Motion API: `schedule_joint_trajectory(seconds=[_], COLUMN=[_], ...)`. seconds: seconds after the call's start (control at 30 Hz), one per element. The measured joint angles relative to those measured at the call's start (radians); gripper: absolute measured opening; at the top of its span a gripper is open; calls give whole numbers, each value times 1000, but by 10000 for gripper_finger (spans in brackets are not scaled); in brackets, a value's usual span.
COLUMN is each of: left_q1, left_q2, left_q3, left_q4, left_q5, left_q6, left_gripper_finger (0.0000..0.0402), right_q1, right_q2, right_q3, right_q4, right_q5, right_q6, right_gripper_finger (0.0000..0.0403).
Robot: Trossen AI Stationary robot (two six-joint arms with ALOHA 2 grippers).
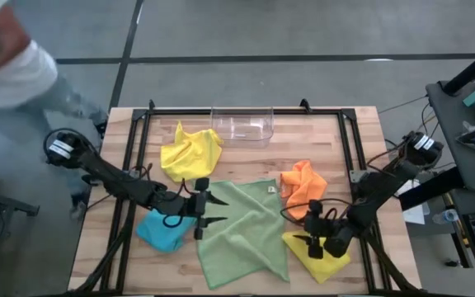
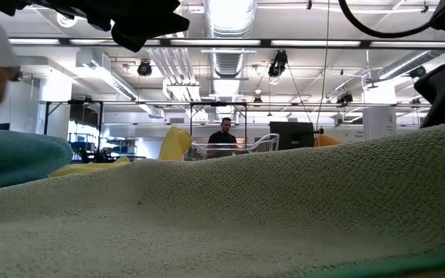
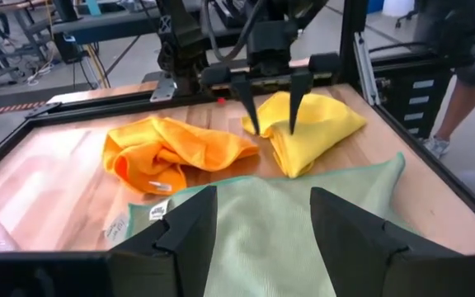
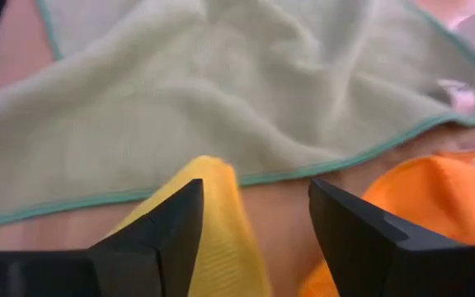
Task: Fold microfiber towels
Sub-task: Fold the light green microfiber cloth
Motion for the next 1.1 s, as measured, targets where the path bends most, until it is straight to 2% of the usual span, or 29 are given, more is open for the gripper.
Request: schedule_joint_trajectory(seconds=[0.17,0.33,0.5,0.6,0.73,0.9,1.1], left_q1=[0,4,9,9,9,9,9], left_q2=[-40,-71,-74,-74,-74,-73,-73], left_q3=[7,5,5,5,4,-2,-7], left_q4=[-11,-13,-12,-11,-11,-11,-11], left_q5=[0,0,0,0,0,0,0], left_q6=[26,72,76,76,71,68,40], left_gripper_finger=[180,180,180,180,180,180,180], right_q1=[9,7,9,9,25,53,66], right_q2=[65,165,267,296,284,210,122], right_q3=[107,191,204,207,210,201,203], right_q4=[-2,-15,-105,-181,-325,-477,-467], right_q5=[-30,-70,-187,-219,-227,-247,-156], right_q6=[-63,-133,-7,100,242,360,347], right_gripper_finger=[179,176,175,175,175,175,176])
